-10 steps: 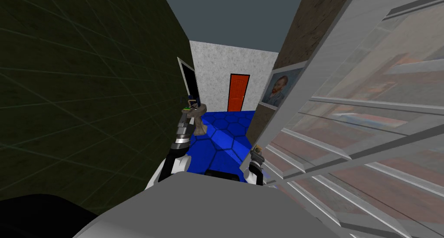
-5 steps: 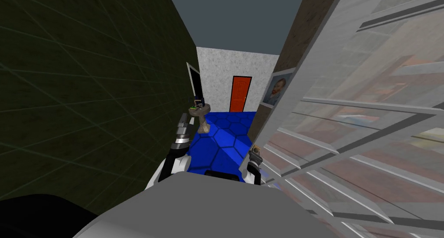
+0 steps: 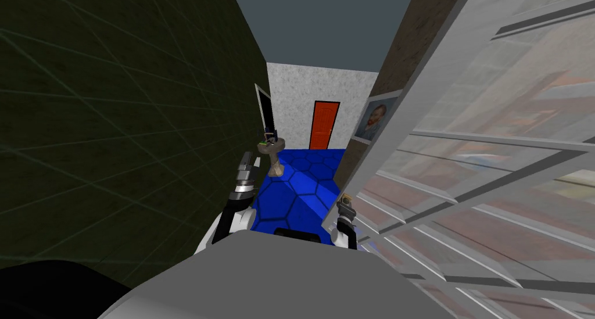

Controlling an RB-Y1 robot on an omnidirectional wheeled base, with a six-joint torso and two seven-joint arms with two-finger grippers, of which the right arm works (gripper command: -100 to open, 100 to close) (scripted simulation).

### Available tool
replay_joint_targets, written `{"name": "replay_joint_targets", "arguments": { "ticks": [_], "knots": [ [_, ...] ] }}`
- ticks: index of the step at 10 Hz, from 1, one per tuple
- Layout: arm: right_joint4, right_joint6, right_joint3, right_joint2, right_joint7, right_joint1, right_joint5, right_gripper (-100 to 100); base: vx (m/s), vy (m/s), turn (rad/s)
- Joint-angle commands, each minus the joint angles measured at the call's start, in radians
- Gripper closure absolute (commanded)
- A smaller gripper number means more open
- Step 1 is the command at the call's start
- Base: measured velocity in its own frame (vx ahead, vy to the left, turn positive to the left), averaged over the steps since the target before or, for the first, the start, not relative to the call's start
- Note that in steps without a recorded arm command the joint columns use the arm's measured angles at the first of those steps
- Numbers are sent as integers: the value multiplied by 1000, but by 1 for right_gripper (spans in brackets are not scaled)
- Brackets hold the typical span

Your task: Push the door open

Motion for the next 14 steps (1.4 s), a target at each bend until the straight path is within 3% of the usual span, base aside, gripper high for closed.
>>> {"name": "replay_joint_targets", "arguments": {
  "ticks": [1, 5, 6, 7, 10, 11, 13, 14],
  "knots": [
    [10, 4, 24, -33, -37, -2, -1, 100, -172, 95, 49],
    [31, 21, 75, -98, -116, -7, -5, 100, -169, 111, 21],
    [35, 24, 85, -109, -130, -8, -5, 100, -184, 80, 16],
    [29, 26, 75, -105, -117, -5, -6, 100, -85, 30, 0],
    [-10, -12, 91, -115, -151, 76, 1, 100, -1, 6, 93],
    [-10, -12, 91, -115, -151, 76, 1, 100, 5, 2, 36],
    [-43, -43, 102, -123, -174, 146, 6, 100, 4, 5, 100],
    [-43, -43, 102, -123, -174, 146, 6, 100, -6, 6, 54]
  ]
}}
